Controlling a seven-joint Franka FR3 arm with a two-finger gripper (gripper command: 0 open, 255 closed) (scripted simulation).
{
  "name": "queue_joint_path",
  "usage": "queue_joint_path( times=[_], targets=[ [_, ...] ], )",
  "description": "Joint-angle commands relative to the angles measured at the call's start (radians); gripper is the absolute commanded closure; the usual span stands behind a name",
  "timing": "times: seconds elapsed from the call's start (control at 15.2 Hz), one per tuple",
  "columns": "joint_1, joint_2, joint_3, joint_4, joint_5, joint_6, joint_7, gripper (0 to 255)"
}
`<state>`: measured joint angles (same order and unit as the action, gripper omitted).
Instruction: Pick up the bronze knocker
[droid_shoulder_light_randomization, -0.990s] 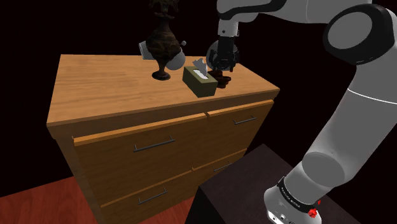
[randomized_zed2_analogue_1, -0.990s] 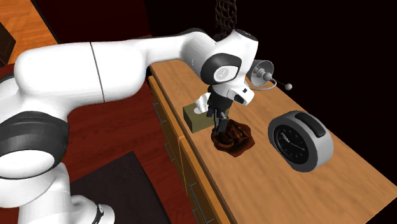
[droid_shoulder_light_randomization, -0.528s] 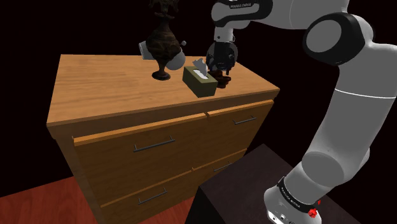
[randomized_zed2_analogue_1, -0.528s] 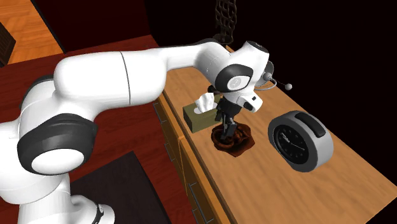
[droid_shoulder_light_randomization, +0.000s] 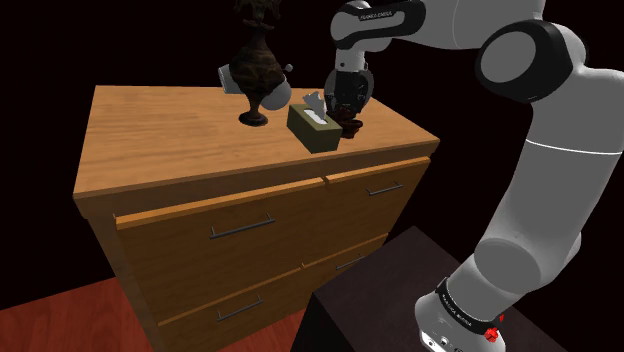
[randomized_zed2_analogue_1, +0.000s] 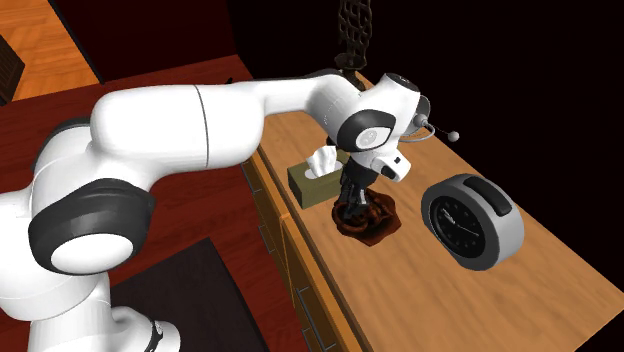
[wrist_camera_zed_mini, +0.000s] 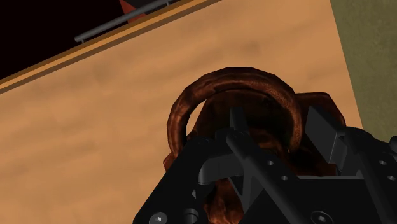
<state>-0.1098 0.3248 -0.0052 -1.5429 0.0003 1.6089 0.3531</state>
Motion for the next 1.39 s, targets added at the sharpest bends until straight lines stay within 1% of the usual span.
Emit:
queue_joint_path(
  times=[0.0, 0.33, 0.86, 1.32],
  targets=[
    [0.0, 0.002, 0.0, -0.002, 0.0, 0.0, 0.0, 255],
    [0.0, 0.003, 0.0, -0.001, 0.0, -0.001, 0.0, 255],
    [0.0, -0.003, 0.0, 0.099, 0.0, -0.106, 0.0, 255],
    [0.0, 0.007, 0.0, 0.207, 0.0, -0.204, 0.0, 255]
  ],
)
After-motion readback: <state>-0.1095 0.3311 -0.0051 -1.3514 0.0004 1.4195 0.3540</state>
